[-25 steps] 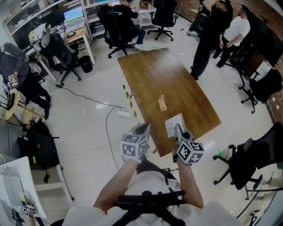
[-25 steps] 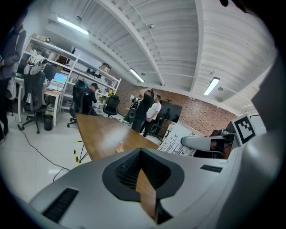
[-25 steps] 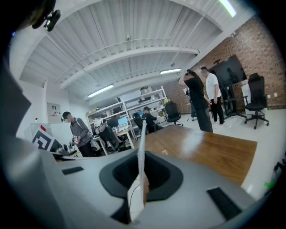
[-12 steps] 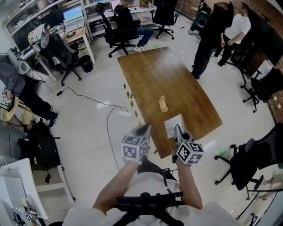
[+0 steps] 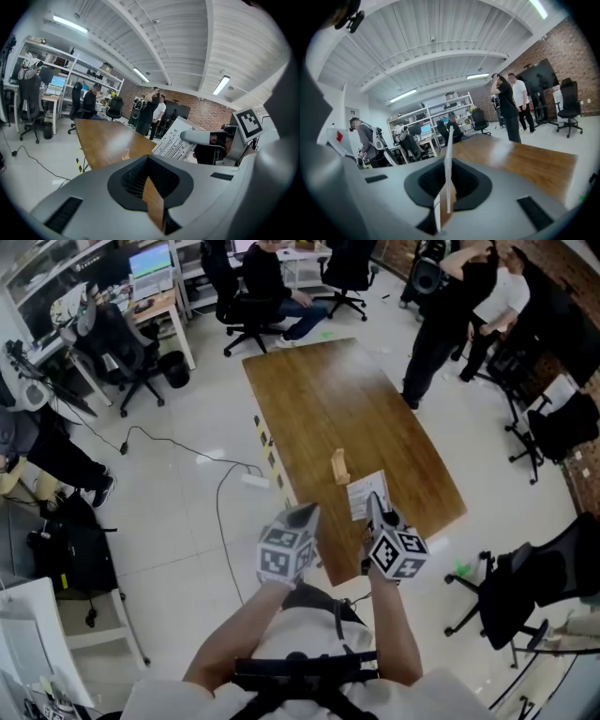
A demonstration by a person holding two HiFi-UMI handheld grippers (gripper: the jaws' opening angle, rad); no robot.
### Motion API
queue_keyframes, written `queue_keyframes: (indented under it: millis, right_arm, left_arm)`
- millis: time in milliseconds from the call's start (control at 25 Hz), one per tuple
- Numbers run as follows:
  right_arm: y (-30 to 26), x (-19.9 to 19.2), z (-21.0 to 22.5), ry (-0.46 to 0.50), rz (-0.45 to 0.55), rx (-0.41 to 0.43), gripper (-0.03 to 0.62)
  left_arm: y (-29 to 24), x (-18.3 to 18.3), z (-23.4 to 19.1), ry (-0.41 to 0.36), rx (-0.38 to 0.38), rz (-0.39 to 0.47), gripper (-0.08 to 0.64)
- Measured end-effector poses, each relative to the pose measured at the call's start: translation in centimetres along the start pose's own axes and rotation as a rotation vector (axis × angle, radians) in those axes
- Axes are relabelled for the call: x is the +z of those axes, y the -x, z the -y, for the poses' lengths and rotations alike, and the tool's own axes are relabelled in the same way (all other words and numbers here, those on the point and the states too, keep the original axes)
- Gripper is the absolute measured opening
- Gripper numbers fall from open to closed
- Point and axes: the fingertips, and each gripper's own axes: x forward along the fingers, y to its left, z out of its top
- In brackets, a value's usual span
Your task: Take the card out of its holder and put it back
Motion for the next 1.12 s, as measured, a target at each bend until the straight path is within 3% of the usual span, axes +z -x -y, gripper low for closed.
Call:
queue_keyframes:
  millis: [440,1120]
  right_arm:
    - [-6.3,3.6,2.4,0.048,0.028,-0.023,0.015]
    - [-13.4,3.0,5.1,0.044,0.006,-0.049,0.015]
  left_arm:
    - [-3.6,2.2,-0.8,-0.036,-0.025,-0.026,-0.008]
    - [-8.3,2.4,-2.4,0.007,-0.062,-0.071,-0.008]
